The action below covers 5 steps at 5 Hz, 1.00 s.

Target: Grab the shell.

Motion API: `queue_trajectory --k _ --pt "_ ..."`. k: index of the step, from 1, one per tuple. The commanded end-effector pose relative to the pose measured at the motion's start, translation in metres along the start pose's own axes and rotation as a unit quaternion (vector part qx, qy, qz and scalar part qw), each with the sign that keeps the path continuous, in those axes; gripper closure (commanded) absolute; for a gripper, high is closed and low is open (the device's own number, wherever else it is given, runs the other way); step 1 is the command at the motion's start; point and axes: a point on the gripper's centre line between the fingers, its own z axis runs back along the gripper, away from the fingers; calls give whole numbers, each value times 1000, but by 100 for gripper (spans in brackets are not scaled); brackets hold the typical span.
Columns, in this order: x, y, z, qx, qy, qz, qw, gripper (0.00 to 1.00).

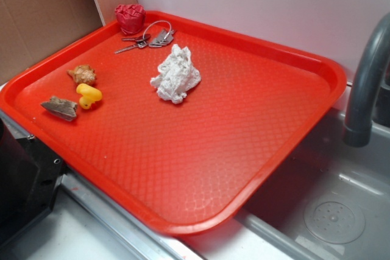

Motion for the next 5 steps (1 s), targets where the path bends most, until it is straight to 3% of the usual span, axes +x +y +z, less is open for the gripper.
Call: queue_trajectory --k 1,2,3,4,5 --pt "0 0 0 0 0 0 1000 0" --pt "23 32 -36 46 -6 121 992 0" --pt "43 50 -65 45 -22 244 968 0" --pt "42 76 -89 77 -78 360 926 0" --pt "34 103 -121 78 -104 474 871 0"
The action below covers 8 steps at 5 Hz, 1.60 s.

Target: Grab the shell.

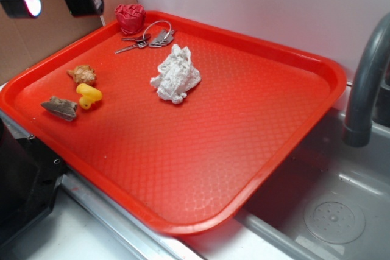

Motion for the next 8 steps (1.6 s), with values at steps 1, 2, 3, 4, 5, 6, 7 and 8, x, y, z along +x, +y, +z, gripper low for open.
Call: queue_trajectory --k 1,2,3,4,5,6,7,8 --pt "26 36 -60 -19 -22 118 993 0" --pt "26 36 -60 -19 -22 118 993 0" --pt "26 36 -60 -19 -22 118 993 0" --pt "26 36 -60 -19 -22 118 993 0" --pt "35 23 -83 -19 -24 116 993 0" --pt "37 16 -105 -15 -15 116 993 0" --pt "31 10 -126 5 -14 125 992 0" --pt "23 8 -132 15 -10 138 990 44"
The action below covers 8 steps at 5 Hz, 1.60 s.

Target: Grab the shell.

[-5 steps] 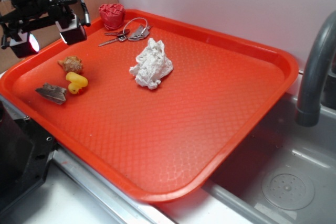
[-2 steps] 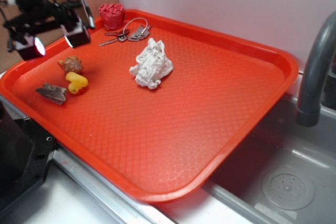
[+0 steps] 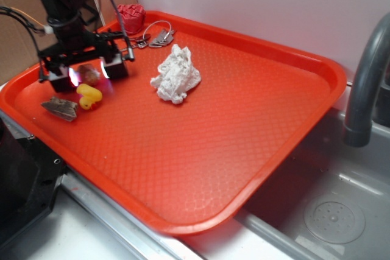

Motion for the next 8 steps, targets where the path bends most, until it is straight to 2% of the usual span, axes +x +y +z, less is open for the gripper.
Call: queue_trajectory --k 1,2,3,4,5,6,7,8 --pt "-6 10 23 20 4 -33 999 100" --pt "-36 30 80 -15 -24 -104 994 100" --pt "-52 28 132 -66 -38 -187 979 100" --pt "-65 13 186 -106 -18 -274 956 100" --pt "-65 -7 205 -106 -1 -314 943 100" --pt "-51 -32 200 -86 14 -322 943 100" --pt "-36 -47 195 -85 43 -320 943 100" --pt "-32 -64 193 -84 48 -331 939 100"
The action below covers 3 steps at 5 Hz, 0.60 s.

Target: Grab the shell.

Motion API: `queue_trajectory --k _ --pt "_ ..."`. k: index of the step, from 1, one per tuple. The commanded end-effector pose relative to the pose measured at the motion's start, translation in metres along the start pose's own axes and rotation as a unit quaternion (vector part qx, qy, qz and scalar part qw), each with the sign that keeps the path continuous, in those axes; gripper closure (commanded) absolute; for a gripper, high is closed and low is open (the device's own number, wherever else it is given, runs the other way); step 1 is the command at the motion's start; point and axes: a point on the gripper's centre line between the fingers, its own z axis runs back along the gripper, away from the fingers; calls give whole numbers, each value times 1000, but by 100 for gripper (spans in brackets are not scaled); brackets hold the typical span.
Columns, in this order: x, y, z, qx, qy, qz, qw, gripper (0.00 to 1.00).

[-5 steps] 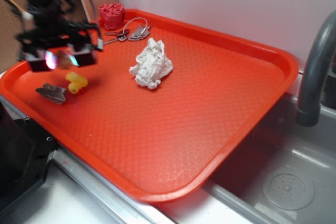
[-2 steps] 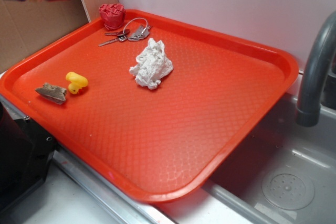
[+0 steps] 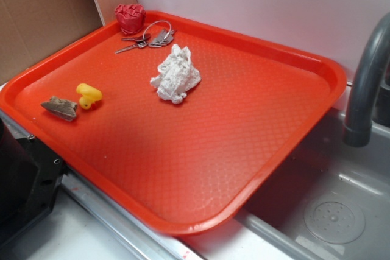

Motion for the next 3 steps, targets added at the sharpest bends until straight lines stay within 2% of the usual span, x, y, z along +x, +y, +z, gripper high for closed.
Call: queue_trajectory --k 1,2,3 --pt "1 -2 19 -17 -28 -24 999 100" --pt "-33 -10 29 -11 -35 -37 999 100" --pt "-34 -12 28 -6 -36 -37 999 100"
